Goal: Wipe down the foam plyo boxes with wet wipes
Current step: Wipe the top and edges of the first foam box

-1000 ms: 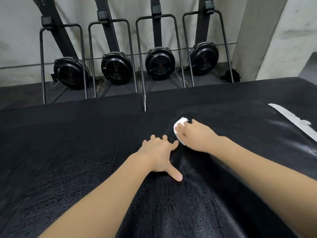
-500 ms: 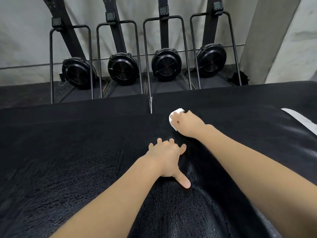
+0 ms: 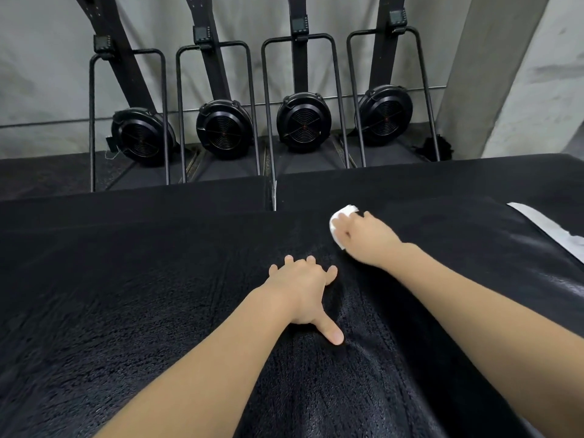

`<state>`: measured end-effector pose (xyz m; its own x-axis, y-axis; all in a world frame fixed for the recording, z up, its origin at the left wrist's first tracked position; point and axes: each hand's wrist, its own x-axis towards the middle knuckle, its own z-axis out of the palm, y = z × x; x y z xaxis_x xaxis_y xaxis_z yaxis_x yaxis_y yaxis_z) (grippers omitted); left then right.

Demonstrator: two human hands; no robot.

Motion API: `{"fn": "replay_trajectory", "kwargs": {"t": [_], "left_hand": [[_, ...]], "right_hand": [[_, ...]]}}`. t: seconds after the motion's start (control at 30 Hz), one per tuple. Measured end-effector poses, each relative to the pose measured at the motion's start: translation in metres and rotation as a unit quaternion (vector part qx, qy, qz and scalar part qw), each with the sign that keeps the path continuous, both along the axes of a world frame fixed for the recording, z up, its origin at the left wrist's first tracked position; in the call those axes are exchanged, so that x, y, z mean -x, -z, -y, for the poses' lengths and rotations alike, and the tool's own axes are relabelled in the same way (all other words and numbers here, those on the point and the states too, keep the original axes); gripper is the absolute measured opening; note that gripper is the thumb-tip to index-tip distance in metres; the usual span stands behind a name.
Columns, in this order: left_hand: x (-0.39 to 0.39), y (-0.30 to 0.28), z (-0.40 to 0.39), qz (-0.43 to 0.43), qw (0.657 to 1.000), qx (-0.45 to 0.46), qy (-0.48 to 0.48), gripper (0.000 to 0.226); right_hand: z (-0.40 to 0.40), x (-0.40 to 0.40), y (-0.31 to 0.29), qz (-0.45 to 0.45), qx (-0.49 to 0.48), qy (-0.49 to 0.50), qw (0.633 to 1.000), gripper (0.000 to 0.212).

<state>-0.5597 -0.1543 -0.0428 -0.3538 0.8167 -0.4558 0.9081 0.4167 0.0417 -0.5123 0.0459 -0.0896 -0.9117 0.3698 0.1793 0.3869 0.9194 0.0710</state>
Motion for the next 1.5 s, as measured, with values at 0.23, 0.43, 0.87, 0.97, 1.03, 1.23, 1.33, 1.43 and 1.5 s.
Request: {"fn": "replay_trajectory", "kwargs": {"t": [0.23, 0.43, 0.87, 0.97, 1.03, 1.23, 1.33, 1.43, 1.5], "left_hand": [[-0.002, -0.002, 0.000, -0.008, 1.000, 0.005, 0.001, 0.132], [-0.001, -0.001, -0.001, -0.008, 1.000, 0.006, -0.004, 0.133], [-0.004, -0.003, -0.001, -0.014, 1.000, 0.010, -0.010, 0.132], [-0.004, -0.004, -0.001, -0.015, 1.000, 0.012, -0.011, 0.132], [-0.006, -0.005, -0.001, -0.022, 1.000, 0.007, -0.006, 0.128], [-0.008, -0.006, 0.001, -0.029, 1.000, 0.002, -0.010, 0.130], [-0.010, -0.008, 0.003, -0.021, 1.000, 0.002, -0.018, 0.129], [-0.010, -0.008, 0.001, -0.027, 0.999, -0.001, -0.017, 0.133], [-0.011, -0.008, 0.001, -0.025, 0.999, -0.006, -0.028, 0.138]], "right_hand": [[-0.036, -0.040, -0.021, 0.011, -0.040, 0.093, 0.995, 0.038], [-0.029, -0.039, -0.011, 0.019, -0.018, 0.100, 0.995, 0.038], [-0.030, -0.091, -0.010, 0.010, -0.049, 0.122, 0.991, 0.037], [0.005, -0.077, 0.002, -0.002, -0.140, 0.034, 0.990, 0.053], [0.041, -0.076, 0.016, -0.001, -0.149, -0.049, 0.988, 0.049], [0.048, -0.111, 0.012, -0.056, -0.111, -0.045, 0.991, 0.038], [0.006, -0.127, 0.000, -0.019, -0.124, 0.072, 0.989, 0.048], [-0.003, -0.129, 0.001, -0.005, -0.090, 0.093, 0.992, 0.037], [0.016, -0.120, 0.007, 0.003, -0.164, 0.094, 0.982, 0.045]]}}
